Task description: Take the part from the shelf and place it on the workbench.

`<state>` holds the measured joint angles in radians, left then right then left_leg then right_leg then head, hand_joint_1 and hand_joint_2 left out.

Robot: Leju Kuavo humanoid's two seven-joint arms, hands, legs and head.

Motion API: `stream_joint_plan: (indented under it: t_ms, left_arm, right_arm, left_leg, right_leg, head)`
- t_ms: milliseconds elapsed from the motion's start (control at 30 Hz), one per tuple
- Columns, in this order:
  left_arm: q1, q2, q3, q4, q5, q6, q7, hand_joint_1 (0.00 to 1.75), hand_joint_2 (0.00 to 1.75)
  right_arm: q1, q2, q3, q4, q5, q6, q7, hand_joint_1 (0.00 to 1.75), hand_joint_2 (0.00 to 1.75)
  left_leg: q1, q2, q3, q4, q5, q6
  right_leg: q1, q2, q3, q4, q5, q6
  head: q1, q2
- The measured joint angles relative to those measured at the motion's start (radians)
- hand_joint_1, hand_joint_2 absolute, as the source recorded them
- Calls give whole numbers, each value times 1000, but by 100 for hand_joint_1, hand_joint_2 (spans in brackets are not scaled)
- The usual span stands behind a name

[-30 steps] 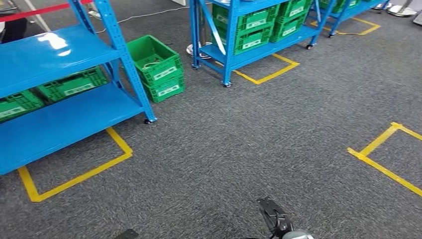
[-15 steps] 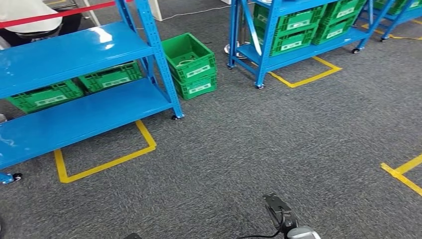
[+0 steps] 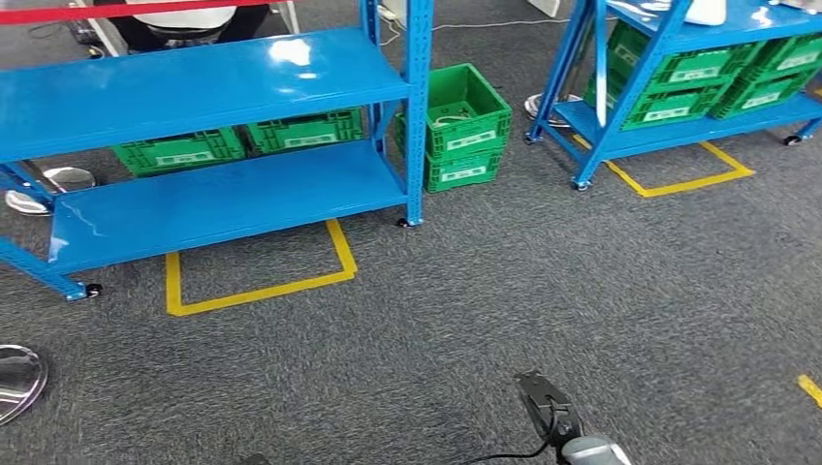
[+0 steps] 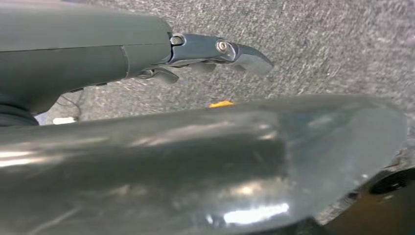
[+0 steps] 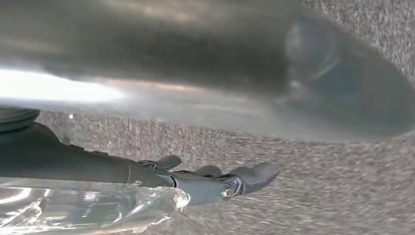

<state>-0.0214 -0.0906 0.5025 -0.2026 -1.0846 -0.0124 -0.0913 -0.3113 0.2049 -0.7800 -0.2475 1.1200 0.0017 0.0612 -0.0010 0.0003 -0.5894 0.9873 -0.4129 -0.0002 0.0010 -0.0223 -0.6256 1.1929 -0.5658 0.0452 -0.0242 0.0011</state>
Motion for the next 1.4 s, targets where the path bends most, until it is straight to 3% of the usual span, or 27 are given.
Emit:
stream_joint_plan:
  t_ms: [67,100,167,233,300,367,433,500,567,600,667,733,800,867,933,1000,1067,1100,1133,1167,1233,1267,1300,1333,1367,1400]
  left_arm:
    - [-2,0,-4,0,-1,2,-7,0,0]
    - [-1,0,-5,0,0,2,-8,0,0]
    - [1,0,-5,0,2,0,-6,0,0]
    - [-1,0,-4,0,3,-5,-1,0,0]
    - [-1,0,-4,0,10,-10,5,0,0]
    - [3,3,-3,0,18,-13,10,0,0]
    - [6,6,-2,0,22,-16,11,0,0]
    - [1,6,-1,0,23,-22,12,0,0]
    - [-2,7,-1,0,22,-26,12,0,0]
    - [-1,7,-1,0,21,-28,12,0,0]
    - [3,10,-1,0,19,-29,12,0,0]
    - [2,12,-1,0,19,-29,12,0,0]
    - [-1,12,-1,0,19,-29,11,0,0]
    - [1,13,-1,0,19,-30,11,0,0]
    - [4,13,0,1,19,-31,11,0,0]
    - [2,14,0,1,19,-32,11,0,0]
    - [-1,14,1,1,19,-32,11,0,0]
    - [0,14,1,1,19,-32,11,0,0]
    - [1,14,1,1,19,-32,11,0,0]
    - [3,14,2,1,19,-32,11,0,0]
    - [4,14,2,1,18,-33,11,0,0]
    - [2,14,2,1,17,-33,10,0,0]
    - [2,14,3,1,16,-34,10,0,0]
    - [3,14,3,1,14,-37,10,0,0]
    - [5,15,4,1,11,-39,10,0,0]
    - [9,16,5,1,6,-42,10,0,0]
  right_arm:
    - [3,-2,4,0,-2,1,2,0,0]
    - [3,-2,6,0,-3,1,2,0,0]
    - [2,-3,13,0,-4,1,3,0,0]
    - [1,-4,21,0,-4,1,5,0,0]
    - [-1,-4,29,0,-4,-2,11,0,0]
    - [-3,1,36,1,-4,-7,19,0,0]
    - [-7,8,41,0,-4,-13,23,0,0]
    - [-8,13,46,0,-6,-19,25,0,0]
    - [-6,14,49,1,-11,-25,26,0,0]
    - [-5,14,50,1,-13,-28,26,0,0]
    - [-4,17,54,1,-16,-31,25,0,0]
    - [-5,20,57,1,-16,-33,24,0,0]
    - [-5,21,58,2,-16,-34,23,0,0]
    - [-6,22,58,2,-16,-34,23,0,0]
    - [-8,24,58,2,-16,-34,23,0,0]
    - [-6,24,58,2,-16,-34,22,0,0]
    - [-1,24,58,3,-16,-34,23,0,0]
    - [1,24,58,3,-16,-34,23,0,0]
    - [1,24,58,4,-16,-34,23,0,0]
    - [1,24,58,4,-17,-34,23,0,0]
    - [0,24,58,4,-22,-35,23,0,0]
    - [0,24,58,5,-25,-36,23,0,0]
    - [1,25,58,5,-29,-38,22,0,0]
    - [3,26,58,5,-33,-41,21,0,0]
    - [4,27,58,6,-38,-44,20,0,0]
    - [4,29,59,6,-43,-47,19,0,0]
  left_leg:
    - [0,-32,-1,0,1,3]
    - [-1,-48,0,0,2,3]
    - [0,-78,2,1,3,2]
    - [0,-106,0,2,5,-4]
    - [4,-130,-10,3,11,-16]
    - [8,-144,-17,1,16,-30]
    - [5,-102,-34,32,-7,-42]
    - [2,-39,-88,139,-69,-52]
    - [4,-16,-146,258,-117,-58]
    - [5,-13,-154,278,-116,-60]
    - [7,-2,-112,207,-65,-61]
    - [3,47,-34,70,-12,-56]
    - [-2,79,3,2,2,-42]
    - [-3,58,1,-3,2,-25]
    - [2,35,1,-6,6,-13]
    - [6,10,0,-7,9,-4]
    - [7,-19,-1,-7,10,0]
    - [7,-35,-1,-7,10,0]
    - [7,-51,0,-7,11,0]
    - [7,-66,1,-6,11,-1]
    - [8,-96,1,-4,13,-8]
    - [9,-109,-2,-2,15,-14]
    - [10,-120,-8,-2,17,-21]
    - [11,-132,-13,-3,20,-28]
    - [14,-142,-18,-5,23,-36]
    - [16,-137,-21,-4,23,-42]
  right_leg:
    - [0,16,-55,108,-34,-1]
    - [0,19,-62,113,-22,-4]
    - [-1,36,-23,16,47,-11]
    - [-5,85,33,-109,100,-19]
    - [-5,110,54,-157,109,-23]
    - [-5,91,55,-163,113,-29]
    - [-8,67,57,-171,119,-40]
    - [-8,37,58,-176,120,-47]
    - [-7,4,56,-176,119,-49]
    - [-7,-11,56,-176,118,-49]
    - [-7,-38,58,-175,116,-47]
    - [-2,-61,62,-173,111,-40]
    - [7,-83,68,-172,106,-31]
    - [8,-102,74,-174,102,-22]
    - [3,-67,67,-151,81,-10]
    - [-2,-6,22,-47,22,-2]
    - [-3,16,-42,89,-34,0]
    - [-3,18,-60,123,-38,-1]
    - [-3,19,-60,114,-19,-2]
    - [-4,24,-41,68,15,-4]
    - [-10,69,22,-76,86,-7]
    - [-13,93,46,-127,103,-8]
    - [-15,111,58,-156,108,-9]
    - [-14,114,60,-163,104,-13]
    - [-13,104,60,-163,105,-18]
    - [-12,94,60,-164,106,-25]
  head:
    - [1,0]
    - [1,0]
    - [1,0]
    - [0,0]
    - [0,0]
    - [0,0]
    - [-7,0]
    - [-16,0]
    - [-17,0]
    - [-17,0]
    - [-17,0]
    - [-19,0]
    - [-17,0]
    - [-14,0]
    - [-12,0]
    - [-8,0]
    - [-7,0]
    - [-7,0]
    - [-7,0]
    - [-7,0]
    - [-7,0]
    - [-7,0]
    - [-8,0]
    - [-8,0]
    - [-8,0]
    - [-8,0]
